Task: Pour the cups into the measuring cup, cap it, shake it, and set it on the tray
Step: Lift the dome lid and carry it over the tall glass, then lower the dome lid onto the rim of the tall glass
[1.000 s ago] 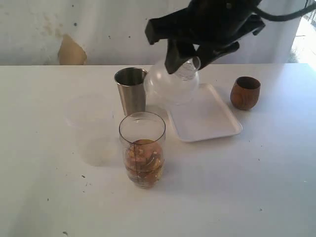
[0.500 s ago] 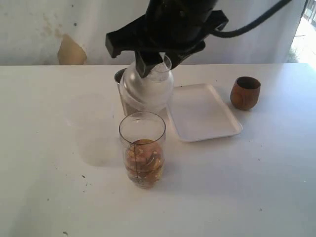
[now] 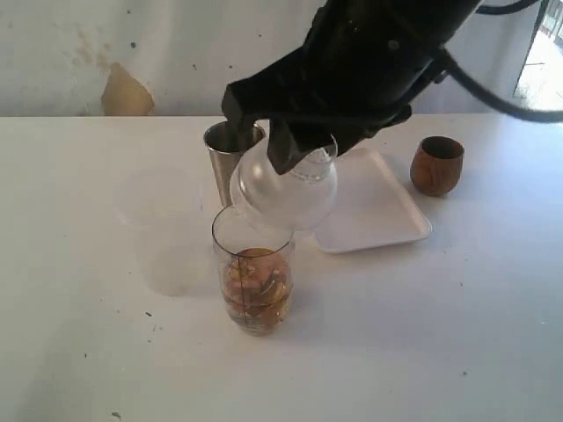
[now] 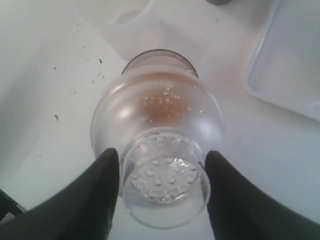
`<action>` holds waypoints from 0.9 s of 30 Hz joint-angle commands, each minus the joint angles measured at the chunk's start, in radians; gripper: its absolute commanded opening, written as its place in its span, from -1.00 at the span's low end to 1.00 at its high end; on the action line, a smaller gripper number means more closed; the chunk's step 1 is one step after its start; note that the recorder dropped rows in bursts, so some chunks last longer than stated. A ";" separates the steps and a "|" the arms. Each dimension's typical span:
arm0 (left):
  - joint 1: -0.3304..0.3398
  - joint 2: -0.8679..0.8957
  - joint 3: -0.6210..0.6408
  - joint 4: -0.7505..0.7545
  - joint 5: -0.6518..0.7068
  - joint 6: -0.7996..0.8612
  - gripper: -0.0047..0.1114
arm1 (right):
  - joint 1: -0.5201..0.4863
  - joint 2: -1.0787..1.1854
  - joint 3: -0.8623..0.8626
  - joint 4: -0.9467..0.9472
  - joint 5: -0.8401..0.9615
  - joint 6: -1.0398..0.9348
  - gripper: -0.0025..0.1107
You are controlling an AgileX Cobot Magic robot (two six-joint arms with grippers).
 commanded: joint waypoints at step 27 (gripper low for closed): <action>-0.001 -0.004 0.004 -0.005 0.001 -0.004 -0.92 | 0.010 0.192 -0.143 0.024 -0.006 -0.056 -0.96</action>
